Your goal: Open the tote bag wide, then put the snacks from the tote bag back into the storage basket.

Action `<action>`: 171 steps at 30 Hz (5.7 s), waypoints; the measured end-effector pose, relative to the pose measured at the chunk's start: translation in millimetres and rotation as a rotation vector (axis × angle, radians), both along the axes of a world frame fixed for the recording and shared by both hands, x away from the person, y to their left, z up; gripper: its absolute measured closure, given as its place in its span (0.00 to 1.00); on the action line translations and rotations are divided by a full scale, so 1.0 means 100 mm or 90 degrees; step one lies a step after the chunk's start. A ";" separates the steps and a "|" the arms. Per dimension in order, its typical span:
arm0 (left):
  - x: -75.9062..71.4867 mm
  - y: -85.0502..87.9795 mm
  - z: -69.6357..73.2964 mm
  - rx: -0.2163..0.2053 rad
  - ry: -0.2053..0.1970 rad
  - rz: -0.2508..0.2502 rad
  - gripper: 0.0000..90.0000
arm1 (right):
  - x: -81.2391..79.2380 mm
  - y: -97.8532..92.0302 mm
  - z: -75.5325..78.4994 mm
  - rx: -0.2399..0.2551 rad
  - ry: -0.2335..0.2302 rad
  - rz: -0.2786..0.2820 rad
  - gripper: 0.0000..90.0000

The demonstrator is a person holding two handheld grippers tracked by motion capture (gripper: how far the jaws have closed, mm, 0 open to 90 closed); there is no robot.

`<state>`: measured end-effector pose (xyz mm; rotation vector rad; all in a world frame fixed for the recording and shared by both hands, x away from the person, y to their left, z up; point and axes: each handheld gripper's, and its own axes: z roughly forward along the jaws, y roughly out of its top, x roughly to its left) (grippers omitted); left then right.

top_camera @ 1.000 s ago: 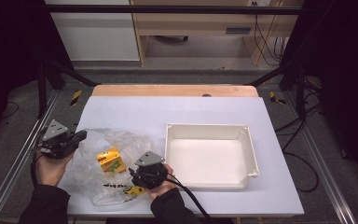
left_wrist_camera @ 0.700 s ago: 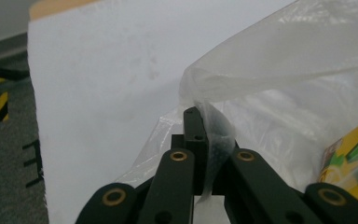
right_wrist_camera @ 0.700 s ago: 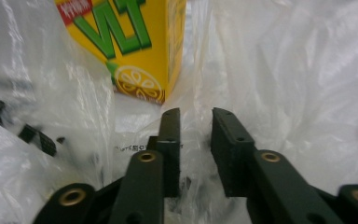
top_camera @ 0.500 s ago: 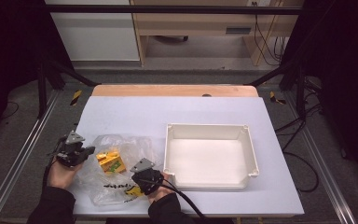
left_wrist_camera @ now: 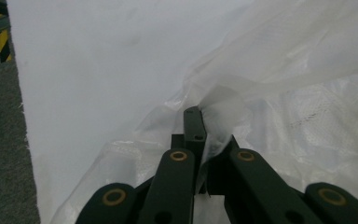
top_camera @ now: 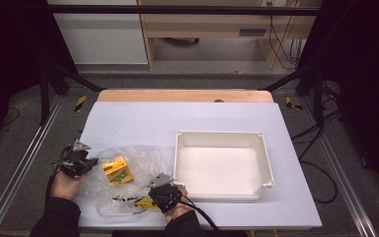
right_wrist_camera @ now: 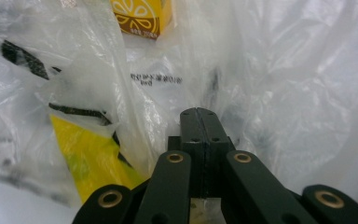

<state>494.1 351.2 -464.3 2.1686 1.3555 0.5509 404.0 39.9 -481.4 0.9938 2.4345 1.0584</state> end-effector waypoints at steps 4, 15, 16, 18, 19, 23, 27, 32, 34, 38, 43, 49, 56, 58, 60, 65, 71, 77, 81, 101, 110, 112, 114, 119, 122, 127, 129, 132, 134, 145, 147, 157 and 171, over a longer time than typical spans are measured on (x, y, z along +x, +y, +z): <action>-0.03 0.05 0.05 -0.033 -0.018 0.001 0.99 | -0.02 -0.08 -0.01 0.015 -0.005 0.013 0.88; -0.43 0.11 0.61 -0.158 -0.186 -0.004 0.70 | -0.12 -0.04 0.21 0.066 -0.077 0.041 0.72; -0.46 0.09 0.65 -0.167 -0.199 -0.008 0.69 | -0.12 -0.04 0.23 0.073 -0.084 0.039 0.71; -0.49 0.03 0.74 -0.179 -0.214 -0.029 0.69 | -0.13 -0.04 0.27 0.083 -0.097 0.041 0.70; -0.50 -0.02 0.77 -0.182 -0.220 -0.040 0.69 | -0.13 -0.04 0.29 0.085 -0.104 0.043 0.69; -0.53 -0.23 0.85 -0.169 -0.236 -0.083 0.69 | -0.12 -0.04 0.31 0.090 -0.104 0.038 0.66; -0.47 -0.39 0.82 -0.146 -0.225 -0.123 0.74 | -0.08 -0.01 0.30 0.088 -0.099 0.034 0.64; -0.26 -0.53 0.71 -0.114 -0.199 -0.156 0.91 | -0.05 0.02 0.25 0.074 -0.090 0.034 0.71; -0.17 -0.53 0.66 -0.117 -0.190 -0.158 0.99 | -0.04 0.02 0.24 0.074 -0.087 0.035 0.76; 0.02 -0.53 0.52 -0.107 -0.148 -0.150 1.00 | -0.01 0.05 0.21 0.061 -0.079 0.029 0.89; 0.15 -0.49 0.38 -0.110 -0.109 -0.136 1.00 | 0.01 0.09 0.13 0.036 -0.063 0.026 0.98; 0.22 -0.44 0.29 -0.108 -0.075 -0.117 1.00 | 0.05 0.09 0.04 0.007 -0.040 0.016 1.00; 0.27 -0.40 0.06 -0.051 -0.004 -0.086 1.00 | 0.03 0.05 -0.01 0.000 -0.017 0.009 1.00; 0.27 -0.40 0.03 -0.044 0.011 -0.084 1.00 | 0.02 0.03 -0.02 0.003 -0.017 0.013 1.00; 0.27 -0.43 0.01 -0.035 0.026 -0.087 1.00 | 0.02 0.03 -0.03 0.005 -0.014 0.013 1.00; 0.26 -0.44 0.03 -0.028 0.026 -0.084 1.00 | 0.02 0.02 -0.01 0.015 -0.016 0.014 0.94; 0.05 -0.27 0.35 -0.115 -0.089 -0.040 0.94 | -0.03 -0.01 0.09 0.056 -0.057 0.031 0.83; -0.21 -0.12 0.62 -0.162 -0.179 -0.013 0.84 | -0.06 -0.04 0.21 0.095 -0.084 0.036 0.73; -0.41 -0.08 0.77 -0.179 -0.212 -0.020 0.75 | -0.07 -0.08 0.31 0.129 -0.104 0.048 0.67; -0.89 -0.30 0.73 -0.142 -0.226 -0.083 0.34 | 0.20 -0.90 0.78 0.200 -0.140 -0.031 0.34; -0.83 -0.41 0.65 -0.122 -0.178 -0.120 0.26 | 0.15 -1.52 0.90 0.181 -0.158 -0.076 0.32; -0.81 -0.43 0.64 -0.117 -0.170 -0.129 0.25 | 0.12 -1.68 0.89 0.179 -0.159 -0.088 0.32; -0.80 -0.46 0.63 -0.119 -0.165 -0.140 0.25 | 0.08 -1.82 0.87 0.180 -0.162 -0.101 0.32; -0.74 -0.54 0.61 -0.112 -0.151 -0.166 0.26 | 0.00 -2.10 0.83 0.168 -0.161 -0.120 0.31; -0.69 -0.58 0.58 -0.111 -0.137 -0.173 0.27 | -0.04 -2.23 0.82 0.160 -0.160 -0.128 0.31; -0.65 -0.60 0.55 -0.109 -0.119 -0.176 0.33 | -0.10 -2.39 0.76 0.143 -0.156 -0.135 0.30; -0.65 -0.59 0.54 -0.109 -0.117 -0.178 0.38 | -0.11 -2.44 0.73 0.138 -0.149 -0.139 0.31; -0.66 -0.59 0.54 -0.110 -0.118 -0.183 0.43 | -0.11 -2.48 0.71 0.135 -0.144 -0.146 0.31; -0.67 -0.58 0.54 -0.108 -0.118 -0.187 0.44 | -0.11 -2.49 0.71 0.134 -0.145 -0.148 0.32; -0.67 -0.62 0.55 -0.096 -0.104 -0.186 0.48 | -0.09 -2.56 0.67 0.129 -0.137 -0.160 0.33; -0.64 -0.64 0.54 -0.091 -0.098 -0.186 0.47 | -0.09 -2.57 0.67 0.129 -0.136 -0.163 0.33; -0.57 -0.69 0.51 -0.079 -0.076 -0.189 0.51 | -0.07 -2.61 0.64 0.130 -0.128 -0.169 0.33; -0.59 -0.71 0.52 -0.071 -0.079 -0.180 0.56 | -0.05 -2.63 0.62 0.129 -0.124 -0.173 0.33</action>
